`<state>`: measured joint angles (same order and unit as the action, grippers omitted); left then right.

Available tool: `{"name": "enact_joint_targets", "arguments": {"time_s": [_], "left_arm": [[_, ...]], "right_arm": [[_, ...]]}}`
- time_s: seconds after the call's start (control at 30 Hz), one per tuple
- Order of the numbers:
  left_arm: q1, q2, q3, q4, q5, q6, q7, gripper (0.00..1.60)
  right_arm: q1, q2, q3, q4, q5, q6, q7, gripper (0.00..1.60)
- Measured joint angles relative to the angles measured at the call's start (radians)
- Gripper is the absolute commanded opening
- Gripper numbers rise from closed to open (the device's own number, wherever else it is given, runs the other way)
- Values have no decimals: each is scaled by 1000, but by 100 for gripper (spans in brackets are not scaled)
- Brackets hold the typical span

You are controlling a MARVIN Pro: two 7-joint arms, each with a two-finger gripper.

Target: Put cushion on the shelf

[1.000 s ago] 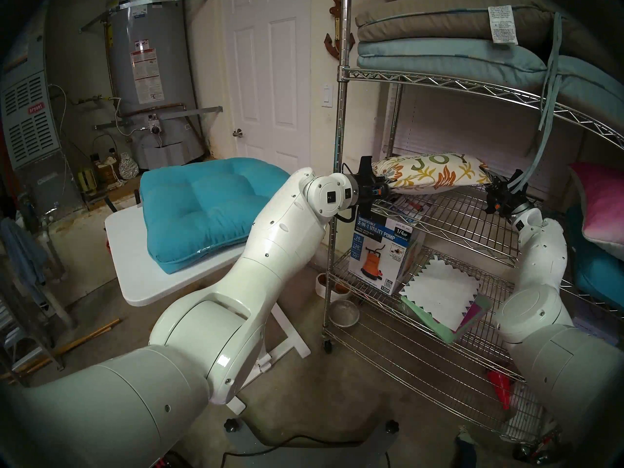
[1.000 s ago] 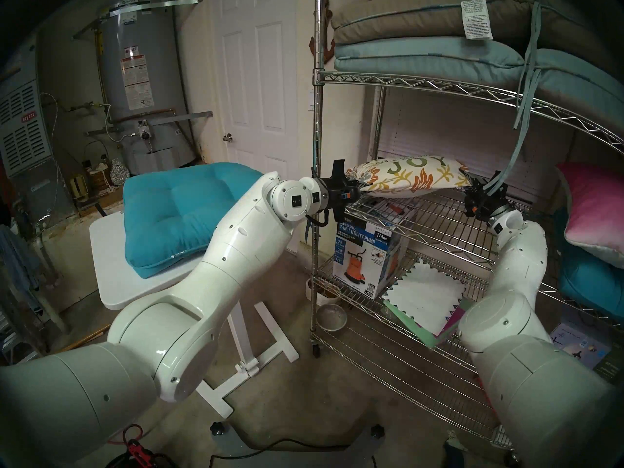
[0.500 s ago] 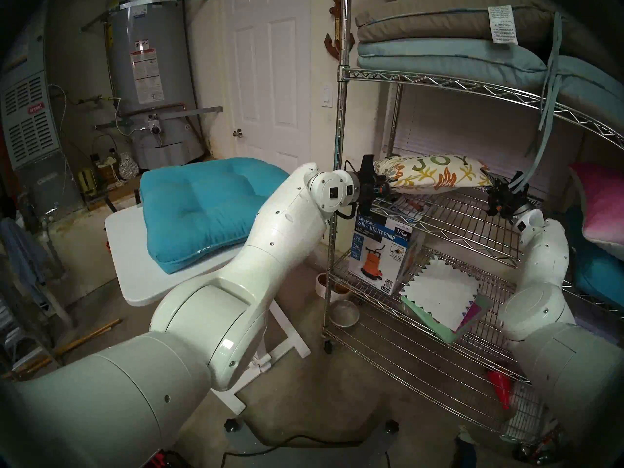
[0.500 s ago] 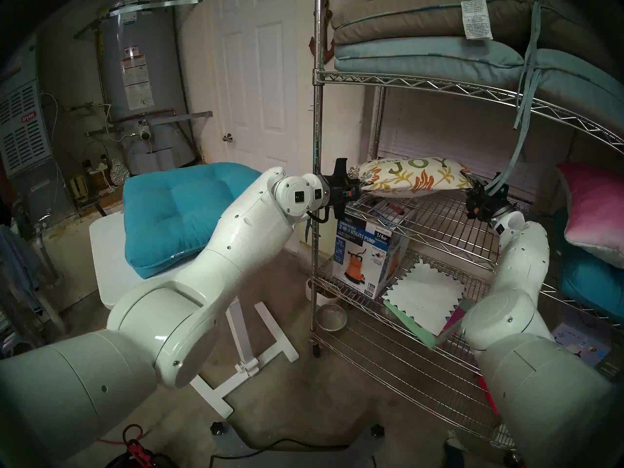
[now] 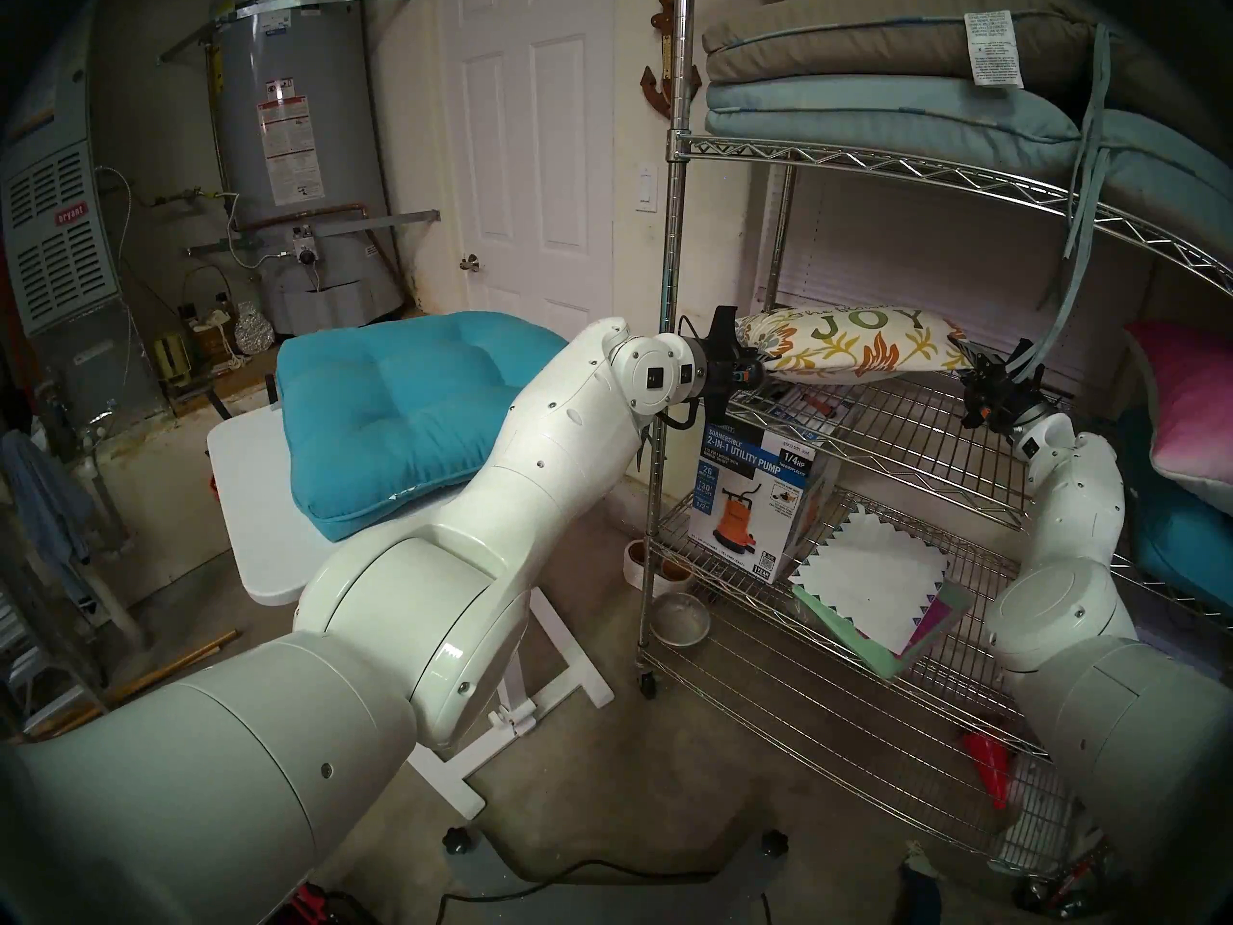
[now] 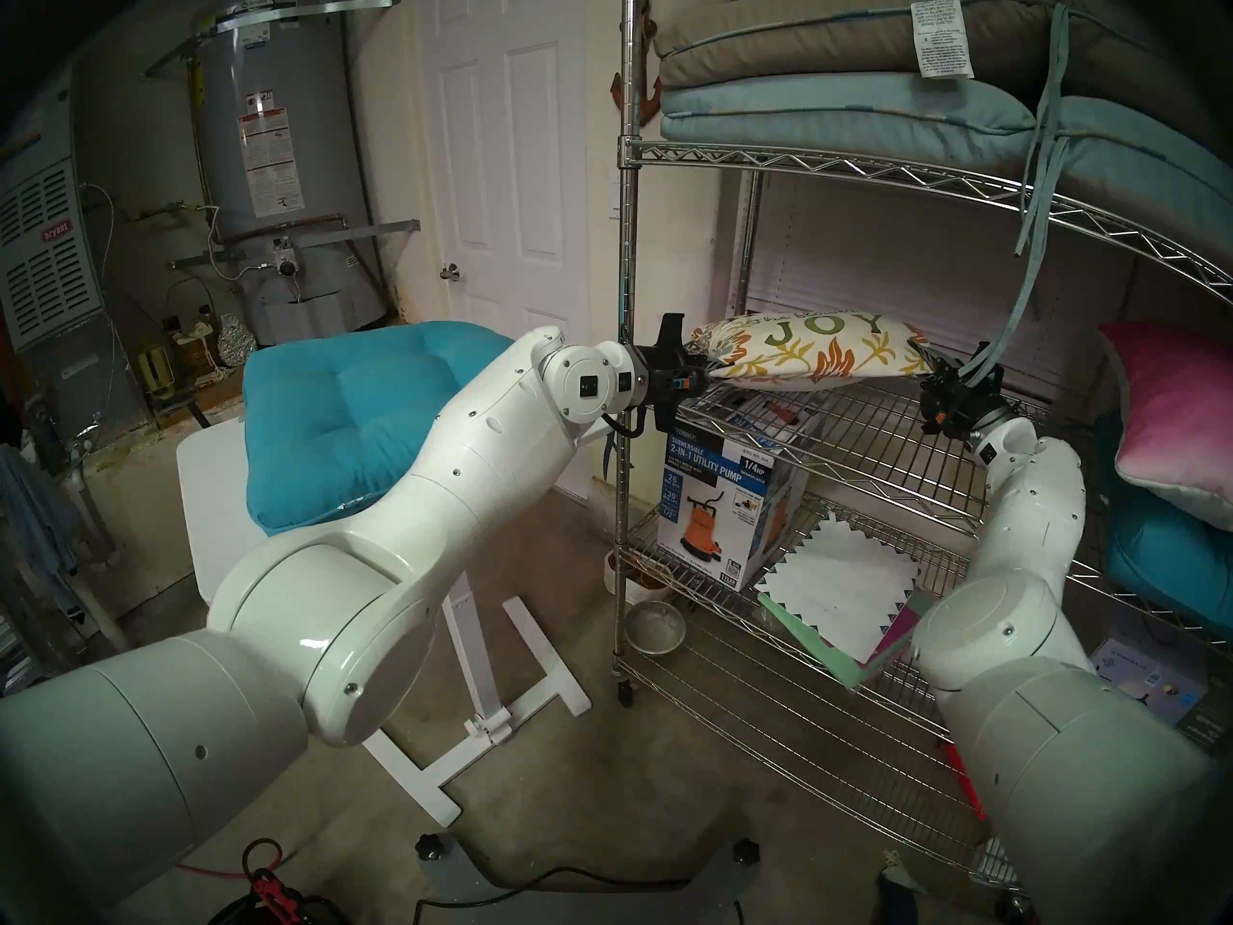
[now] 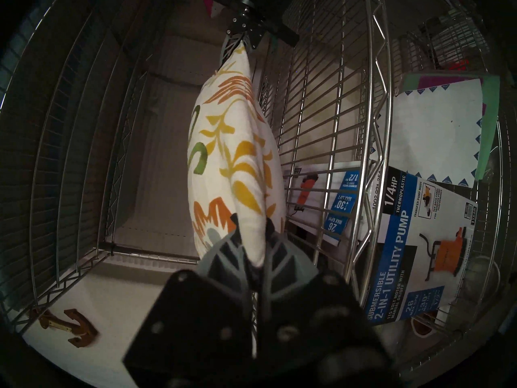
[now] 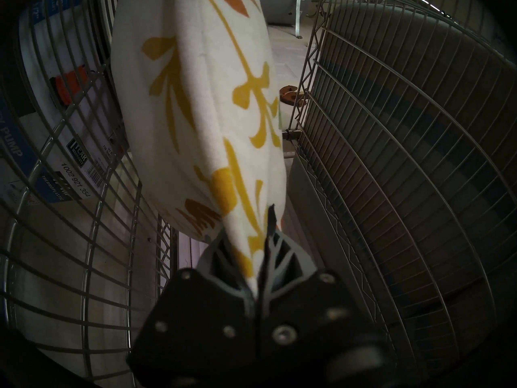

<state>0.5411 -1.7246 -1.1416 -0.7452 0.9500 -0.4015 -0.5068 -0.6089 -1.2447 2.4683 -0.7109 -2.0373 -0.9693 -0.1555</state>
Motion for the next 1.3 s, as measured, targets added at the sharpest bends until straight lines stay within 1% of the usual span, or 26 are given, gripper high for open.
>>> {"name": "enact_joint_targets", "arguments": {"time_s": [0.03, 0.07, 0.23, 0.3, 0.43, 0.57, 0.67, 0.8, 1.3], "left_arm": [[-3, 5, -3, 8, 4, 1, 1, 160], [-8, 25, -15, 33, 15, 5, 4, 160], [-19, 75, -35, 87, 38, 15, 13, 160], [-29, 98, -45, 116, 49, 20, 22, 160], [-45, 118, -55, 150, 65, 26, 52, 160], [-49, 125, -60, 161, 78, 22, 110, 160], [-37, 129, -64, 142, 83, 3, 155, 160], [-5, 131, -73, 105, 74, -24, 180, 160], [99, 111, -87, -23, 30, -104, 211, 160]], "right_arm": [[0, 4, 8, -1, 0, 4, 0, 160], [-1, 19, 32, -5, 3, 10, -4, 160], [-6, 63, 87, -11, 16, 18, -16, 160], [-5, 79, 119, -10, 33, 21, -29, 160], [7, 83, 166, -3, 76, 20, -63, 160], [27, 70, 219, -5, 149, 16, -121, 160], [32, 49, 239, -24, 204, 12, -159, 160], [33, 23, 243, -44, 242, 9, -180, 160], [38, -40, 241, -83, 293, 9, -194, 160]]}}
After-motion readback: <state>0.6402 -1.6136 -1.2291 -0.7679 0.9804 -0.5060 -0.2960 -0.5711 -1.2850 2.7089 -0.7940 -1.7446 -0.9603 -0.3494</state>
